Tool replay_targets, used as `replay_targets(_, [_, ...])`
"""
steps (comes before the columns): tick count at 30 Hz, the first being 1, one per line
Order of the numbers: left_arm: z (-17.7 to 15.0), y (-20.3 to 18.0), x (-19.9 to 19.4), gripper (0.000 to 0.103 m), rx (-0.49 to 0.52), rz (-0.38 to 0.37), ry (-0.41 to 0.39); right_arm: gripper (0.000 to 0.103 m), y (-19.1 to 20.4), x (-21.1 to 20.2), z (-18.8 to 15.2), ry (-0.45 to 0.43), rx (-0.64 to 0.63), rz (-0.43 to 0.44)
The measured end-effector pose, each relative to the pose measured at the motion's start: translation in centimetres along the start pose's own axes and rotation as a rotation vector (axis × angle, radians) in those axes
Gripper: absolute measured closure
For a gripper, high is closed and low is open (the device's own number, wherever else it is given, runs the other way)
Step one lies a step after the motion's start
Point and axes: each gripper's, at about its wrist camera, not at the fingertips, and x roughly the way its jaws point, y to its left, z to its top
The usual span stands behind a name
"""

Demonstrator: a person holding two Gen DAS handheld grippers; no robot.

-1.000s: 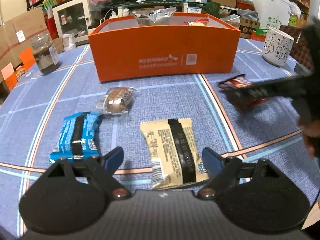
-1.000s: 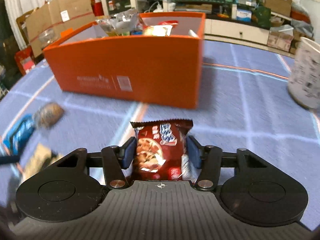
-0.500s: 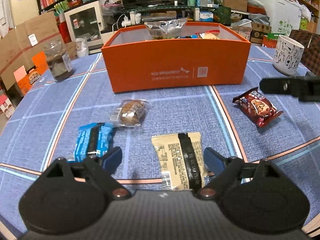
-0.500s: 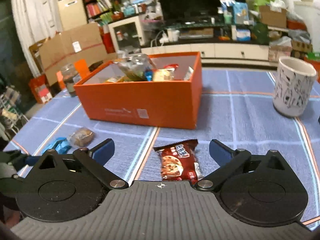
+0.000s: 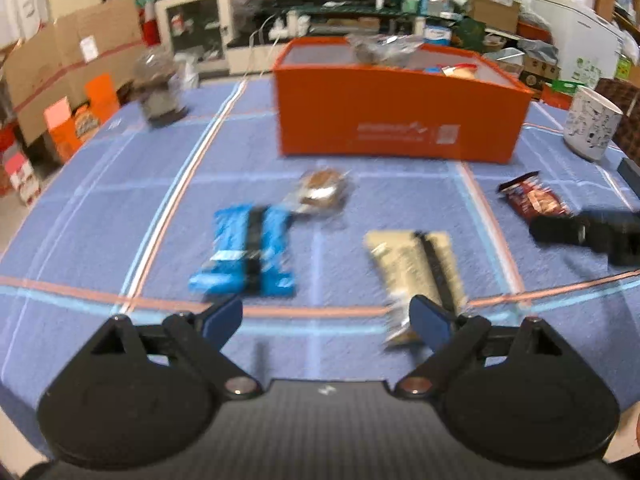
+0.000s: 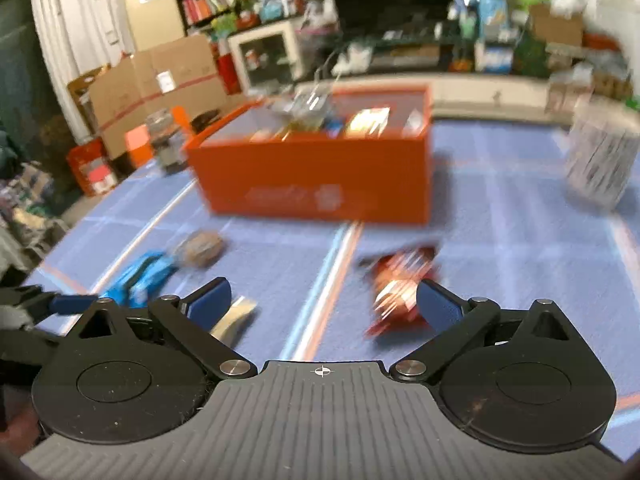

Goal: Organize snacks
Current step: 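Grasp the beige bar with the left tool while the right reaches toward it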

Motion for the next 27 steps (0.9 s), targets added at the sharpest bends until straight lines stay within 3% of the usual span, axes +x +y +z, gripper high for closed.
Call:
replay_targets(4, [-0.5,2.9,0.2,0.013,-0.091,-0.032,0.027,0.016,2.5,2.0,-2.0,0.067,-0.033,0.048])
replay_targets(8, [0.6,3.3,0.9,0.013,-0.140,-0.106,0.033,0.023,5.0,3.9,-2.6,0.099,-0.114,0.065])
replay_targets(12, [2.7,2.0,2.2,0.013,-0.117,-0.207,0.046,0.023,6.6,4.7,-2.8,0.100,-0.164,0.079])
replay_targets(16, [4.7,0.5,4.6,0.013,-0.075,-0.327,0.129,0.023,6.6,5.5,-3.0,0.107,-0.186,0.080])
replay_targets(22, [5.4,-1.1,6.1,0.014,-0.034,-0.330,0.162,0.024,6.6,5.5,-3.1,0.095,-0.181,0.099])
replay_targets(27, [5.2,-2.5,6.8,0.036,-0.001,-0.361,0.211,0.025,6.7,5.6,-3.2,0.098,-0.189,0.119])
